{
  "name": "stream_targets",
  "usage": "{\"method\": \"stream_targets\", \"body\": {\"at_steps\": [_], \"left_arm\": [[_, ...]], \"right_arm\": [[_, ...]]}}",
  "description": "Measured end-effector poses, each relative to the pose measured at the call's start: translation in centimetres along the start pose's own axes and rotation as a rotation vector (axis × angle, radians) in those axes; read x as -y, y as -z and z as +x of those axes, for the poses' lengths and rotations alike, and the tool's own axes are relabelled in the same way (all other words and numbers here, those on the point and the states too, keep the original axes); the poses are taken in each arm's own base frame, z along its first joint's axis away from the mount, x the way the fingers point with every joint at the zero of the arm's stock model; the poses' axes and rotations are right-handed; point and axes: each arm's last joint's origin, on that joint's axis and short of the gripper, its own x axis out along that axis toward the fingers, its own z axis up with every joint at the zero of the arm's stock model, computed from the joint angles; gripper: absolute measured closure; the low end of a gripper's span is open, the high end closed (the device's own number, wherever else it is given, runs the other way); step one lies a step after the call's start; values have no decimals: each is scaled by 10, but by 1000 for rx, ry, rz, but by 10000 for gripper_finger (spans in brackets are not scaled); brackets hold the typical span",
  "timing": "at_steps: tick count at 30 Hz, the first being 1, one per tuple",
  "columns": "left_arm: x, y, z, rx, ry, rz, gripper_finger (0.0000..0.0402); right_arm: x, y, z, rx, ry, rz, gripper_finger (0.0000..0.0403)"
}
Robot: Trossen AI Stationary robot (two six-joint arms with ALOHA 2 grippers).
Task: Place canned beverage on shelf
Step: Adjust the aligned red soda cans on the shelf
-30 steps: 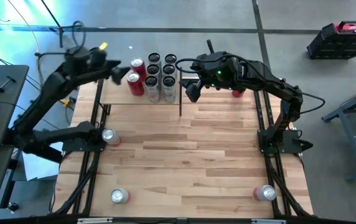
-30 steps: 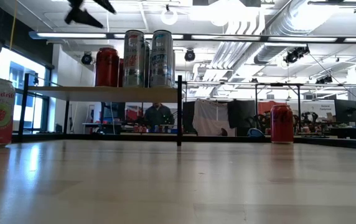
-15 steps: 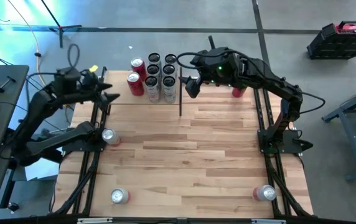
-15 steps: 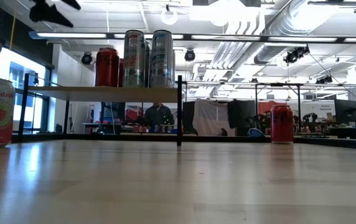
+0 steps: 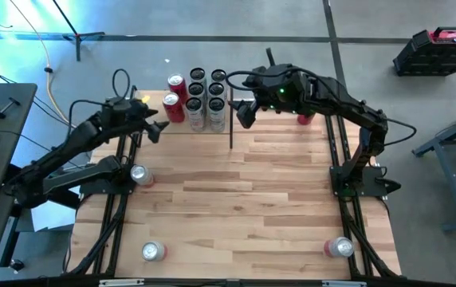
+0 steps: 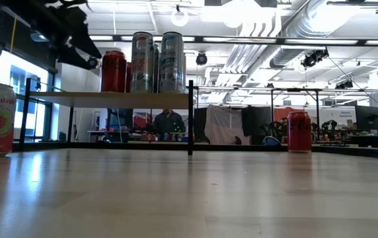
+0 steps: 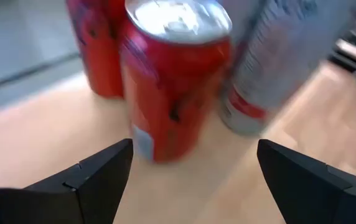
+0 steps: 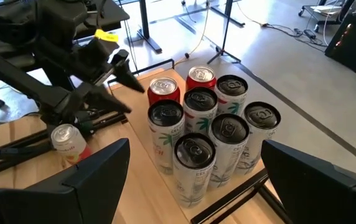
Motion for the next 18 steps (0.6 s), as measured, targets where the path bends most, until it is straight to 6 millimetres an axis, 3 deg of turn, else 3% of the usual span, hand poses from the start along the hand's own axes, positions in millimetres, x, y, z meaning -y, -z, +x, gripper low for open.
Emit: {"method": "stream_targets", "body": {"at_steps": [11, 18], "left_arm": [[-1, -4, 33, -14, -21, -20, 69], [-2, -7, 40, 9, -65, -44, 69]], "right_arm": [[0, 0, 0, -2, 0, 3, 54], [0, 0, 0, -4, 1, 21, 54]]}}
